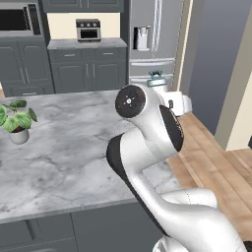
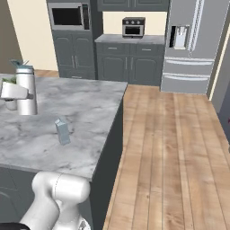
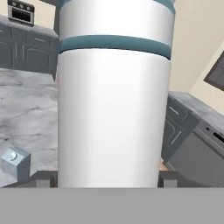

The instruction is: Pick the milk, water bottle from the counter and place them in the open cabinet.

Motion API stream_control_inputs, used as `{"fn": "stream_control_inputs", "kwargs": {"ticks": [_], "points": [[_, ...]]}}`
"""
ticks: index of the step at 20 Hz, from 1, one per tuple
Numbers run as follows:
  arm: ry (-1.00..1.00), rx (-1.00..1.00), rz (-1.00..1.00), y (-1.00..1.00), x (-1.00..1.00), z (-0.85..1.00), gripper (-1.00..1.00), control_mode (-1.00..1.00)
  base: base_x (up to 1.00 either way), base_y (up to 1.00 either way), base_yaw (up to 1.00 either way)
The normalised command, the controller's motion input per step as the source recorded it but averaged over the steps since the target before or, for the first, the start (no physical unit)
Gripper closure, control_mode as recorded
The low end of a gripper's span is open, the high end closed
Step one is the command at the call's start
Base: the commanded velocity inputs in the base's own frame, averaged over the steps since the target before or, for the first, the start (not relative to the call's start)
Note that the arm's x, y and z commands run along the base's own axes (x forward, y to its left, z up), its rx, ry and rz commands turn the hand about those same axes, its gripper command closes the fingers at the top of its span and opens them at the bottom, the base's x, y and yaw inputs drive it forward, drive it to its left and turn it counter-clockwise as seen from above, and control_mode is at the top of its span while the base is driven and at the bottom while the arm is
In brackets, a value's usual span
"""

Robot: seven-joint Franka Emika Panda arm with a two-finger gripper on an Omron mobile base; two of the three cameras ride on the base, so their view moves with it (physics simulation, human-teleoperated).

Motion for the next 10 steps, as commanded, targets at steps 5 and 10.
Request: {"fn": "stream_control_inputs", "kwargs": {"ticks": [5,10], "points": [[-0.21,0.00,0.04,-0.30,-0.03,0.59,1.00,-1.00,0.00,0.00,0.00],[-0.14,0.02,0.19,-0.33,0.01,0.27,1.00,-1.00,0.00,0.00,0.00]]}}
